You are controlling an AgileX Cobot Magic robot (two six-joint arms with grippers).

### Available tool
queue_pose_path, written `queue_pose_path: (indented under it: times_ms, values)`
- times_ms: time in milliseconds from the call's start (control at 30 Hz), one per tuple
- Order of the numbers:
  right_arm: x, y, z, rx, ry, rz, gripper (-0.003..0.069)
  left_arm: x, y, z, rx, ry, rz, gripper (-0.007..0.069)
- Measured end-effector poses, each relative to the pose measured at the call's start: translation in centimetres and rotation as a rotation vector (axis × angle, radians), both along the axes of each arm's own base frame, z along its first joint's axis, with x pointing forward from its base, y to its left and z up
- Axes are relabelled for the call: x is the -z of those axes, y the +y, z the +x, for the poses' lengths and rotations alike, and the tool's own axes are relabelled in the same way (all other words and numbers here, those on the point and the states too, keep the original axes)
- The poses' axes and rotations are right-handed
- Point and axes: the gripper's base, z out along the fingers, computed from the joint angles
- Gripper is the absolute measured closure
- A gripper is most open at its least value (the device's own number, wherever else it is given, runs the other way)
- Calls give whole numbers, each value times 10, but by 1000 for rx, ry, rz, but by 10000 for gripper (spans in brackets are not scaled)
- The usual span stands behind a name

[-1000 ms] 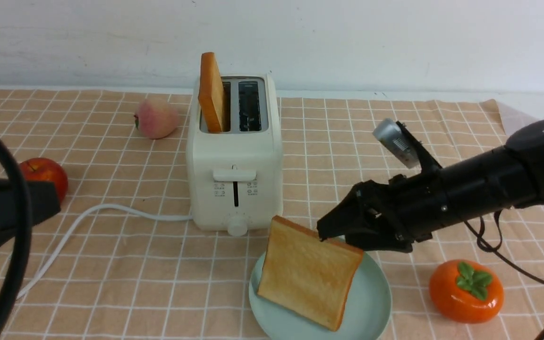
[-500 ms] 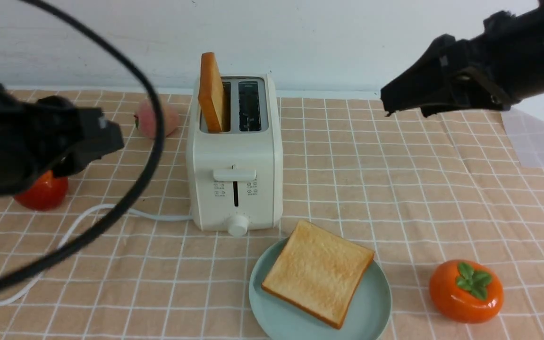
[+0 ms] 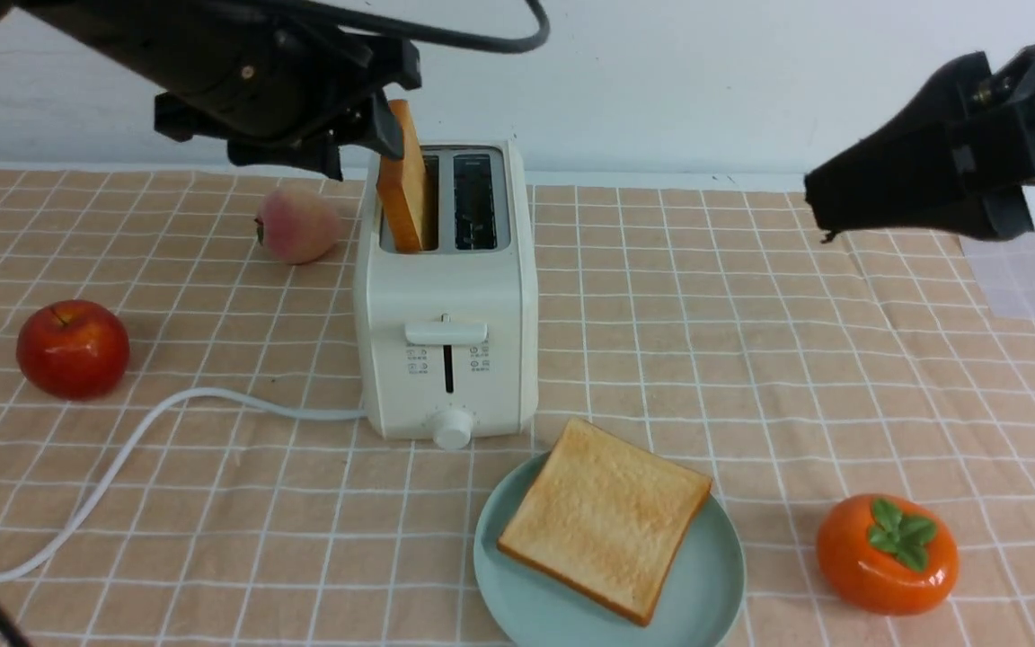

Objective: Take toasted bread from bread machine on light coffee tablecloth place on plate.
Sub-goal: 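Reach for a toast slice standing in the toaster with the left gripper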

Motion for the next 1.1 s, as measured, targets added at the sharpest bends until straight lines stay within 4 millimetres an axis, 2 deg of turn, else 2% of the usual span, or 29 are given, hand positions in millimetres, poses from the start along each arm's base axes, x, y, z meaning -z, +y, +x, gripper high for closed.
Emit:
queue_pose_path:
  times_ms: [67, 100, 200, 333, 433, 700, 933, 1033, 1100]
  values:
    - [1, 0, 0, 0, 4, -10, 140, 10, -2, 19, -33, 12, 22, 242]
    - [1, 0, 0, 0, 4, -10, 140, 11, -2, 20, -33, 11, 25, 242]
    - [1, -1, 0, 5, -1, -23, 140, 28, -6, 44, -71, -4, 34, 245]
    - [2, -4, 2, 17, -13, -54, 140, 44, -9, 55, -80, 3, 34, 264]
    - [3, -4, 2, 20, -15, -60, 140, 48, -10, 59, -82, -4, 29, 288]
    - [4, -5, 1, 16, -6, -67, 140, 47, -10, 61, -83, -29, 22, 394]
    - [4, -5, 1, 13, 2, -72, 140, 45, -10, 59, -80, -28, 34, 529]
    - [4, -5, 0, 11, 6, -73, 140, 32, -7, 52, -76, -55, 61, 551]
    - [5, -5, 0, 10, 9, -75, 140, 12, -2, 42, -78, -105, 75, 551]
